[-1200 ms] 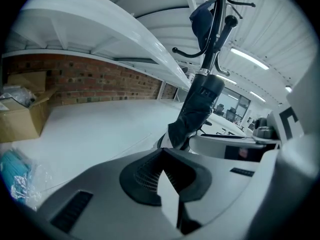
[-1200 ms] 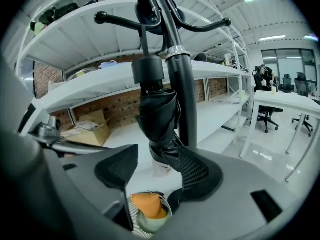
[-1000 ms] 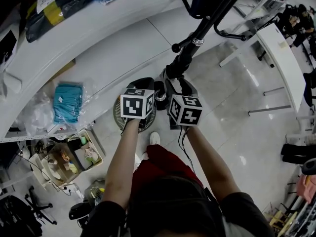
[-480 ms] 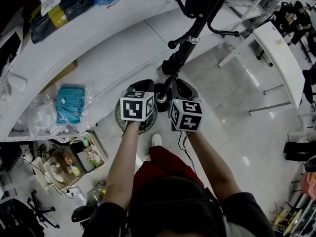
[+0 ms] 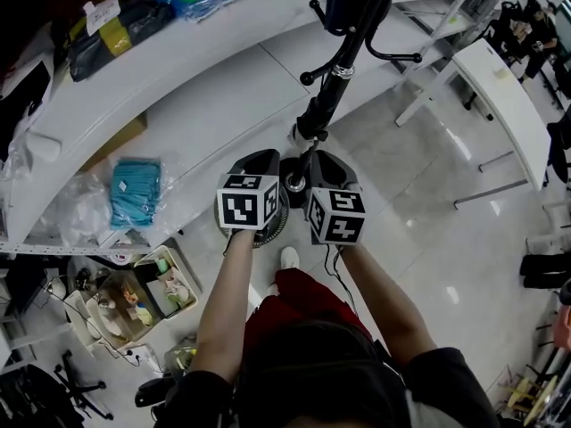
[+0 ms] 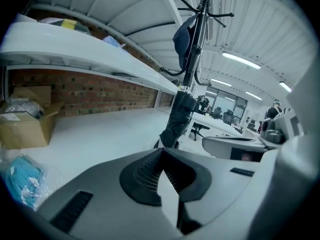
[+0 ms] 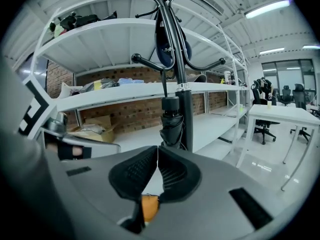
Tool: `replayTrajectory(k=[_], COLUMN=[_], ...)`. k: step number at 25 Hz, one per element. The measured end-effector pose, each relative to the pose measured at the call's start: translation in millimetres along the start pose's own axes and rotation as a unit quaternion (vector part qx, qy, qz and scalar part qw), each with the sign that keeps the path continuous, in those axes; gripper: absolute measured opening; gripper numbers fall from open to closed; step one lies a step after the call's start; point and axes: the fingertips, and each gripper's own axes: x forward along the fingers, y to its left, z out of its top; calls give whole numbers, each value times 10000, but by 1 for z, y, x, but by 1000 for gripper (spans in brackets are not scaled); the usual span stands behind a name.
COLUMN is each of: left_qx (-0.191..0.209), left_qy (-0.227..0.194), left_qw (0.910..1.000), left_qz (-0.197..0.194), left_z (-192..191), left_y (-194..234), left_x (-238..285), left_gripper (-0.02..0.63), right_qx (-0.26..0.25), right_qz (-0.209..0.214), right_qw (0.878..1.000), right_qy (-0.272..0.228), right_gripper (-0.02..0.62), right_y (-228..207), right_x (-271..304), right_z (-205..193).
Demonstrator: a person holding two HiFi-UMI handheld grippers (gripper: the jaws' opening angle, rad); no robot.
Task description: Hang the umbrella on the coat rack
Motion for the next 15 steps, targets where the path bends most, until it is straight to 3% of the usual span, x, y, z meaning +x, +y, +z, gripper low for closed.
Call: replayTrajectory(k=[15], left_qx=[267], left_qy=[-535], left_qw=[9982], left_qz=[32], left_z=[23], left_y=[-16], left_x=[-59], left_gripper=[11], right_qx=[-27], right_qz=[125], right_qw=[9999], right_qy=[-111], right_gripper=[18], right_y=[17], right_x=[-42], right_z=[-1])
